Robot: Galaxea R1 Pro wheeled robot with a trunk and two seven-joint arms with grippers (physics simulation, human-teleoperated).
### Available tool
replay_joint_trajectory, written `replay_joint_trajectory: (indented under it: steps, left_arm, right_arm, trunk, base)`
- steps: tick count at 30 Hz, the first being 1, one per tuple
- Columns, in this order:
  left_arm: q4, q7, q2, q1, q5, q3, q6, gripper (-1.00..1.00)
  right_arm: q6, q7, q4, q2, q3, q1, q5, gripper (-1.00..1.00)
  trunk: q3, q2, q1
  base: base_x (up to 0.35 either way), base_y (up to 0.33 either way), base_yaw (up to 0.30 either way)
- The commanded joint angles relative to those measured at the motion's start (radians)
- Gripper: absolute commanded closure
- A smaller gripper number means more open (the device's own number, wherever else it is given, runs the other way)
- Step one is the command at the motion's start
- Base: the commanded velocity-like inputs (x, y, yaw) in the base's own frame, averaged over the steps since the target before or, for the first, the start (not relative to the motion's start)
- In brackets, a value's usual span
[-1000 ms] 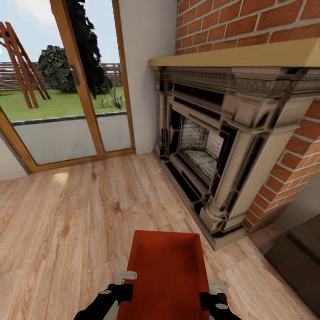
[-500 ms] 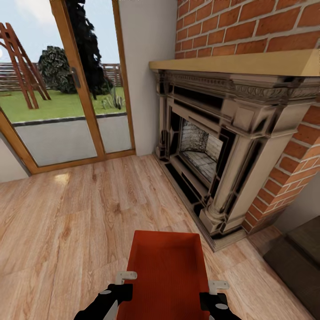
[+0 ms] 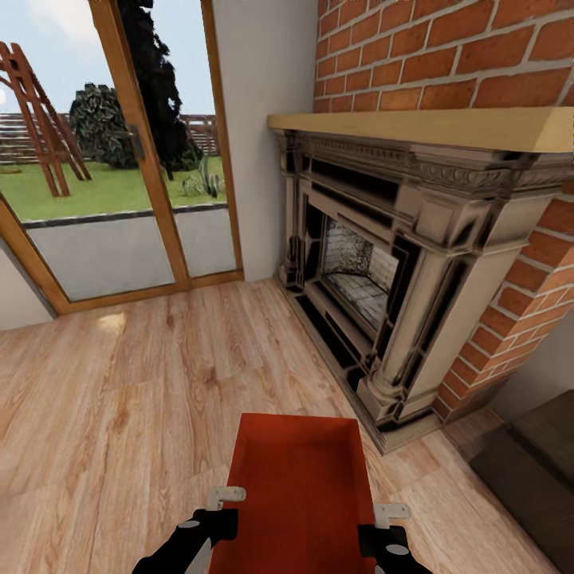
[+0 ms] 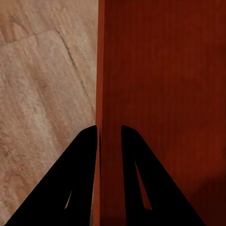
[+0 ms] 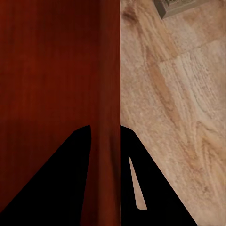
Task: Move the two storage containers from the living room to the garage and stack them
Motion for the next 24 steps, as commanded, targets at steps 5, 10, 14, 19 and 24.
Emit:
replay_joint_trajectory:
  steps: [5, 10, 14, 19, 24]
  left_arm:
    - [0.001, 0.009, 0.002, 0.0, -0.013, 0.01, 0.007, 1.0]
    - [0.001, 0.009, 0.002, 0.0, -0.013, 0.01, 0.007, 1.0]
    - [0.001, 0.009, 0.002, 0.0, -0.013, 0.01, 0.007, 1.0]
    - [0.001, 0.009, 0.002, 0.0, -0.013, 0.01, 0.007, 1.0]
    - [0.001, 0.009, 0.002, 0.001, -0.013, 0.01, 0.007, 1.0]
  right_arm:
    - [-0.004, -0.009, -0.004, -0.008, -0.014, -0.002, 0.019, 1.0]
    - [-0.004, -0.009, -0.004, -0.007, -0.014, -0.002, 0.019, 1.0]
    - [-0.004, -0.009, -0.004, -0.009, -0.014, -0.002, 0.019, 1.0]
    - [-0.005, -0.009, -0.004, -0.008, -0.014, -0.002, 0.019, 1.0]
    - [-0.005, -0.011, -0.004, -0.007, -0.014, -0.002, 0.019, 1.0]
  trunk:
    - [0.015, 0.035, -0.019]
    - [0.031, 0.07, -0.039]
    - [0.043, 0.098, -0.054]
    - [0.059, 0.133, -0.073]
    - [0.08, 0.168, -0.092]
  base:
    - [0.0, 0.0, 0.0]
    - [0.0, 0.0, 0.0]
    - [0.0, 0.0, 0.0]
    - [0.0, 0.0, 0.0]
    - [0.0, 0.0, 0.0]
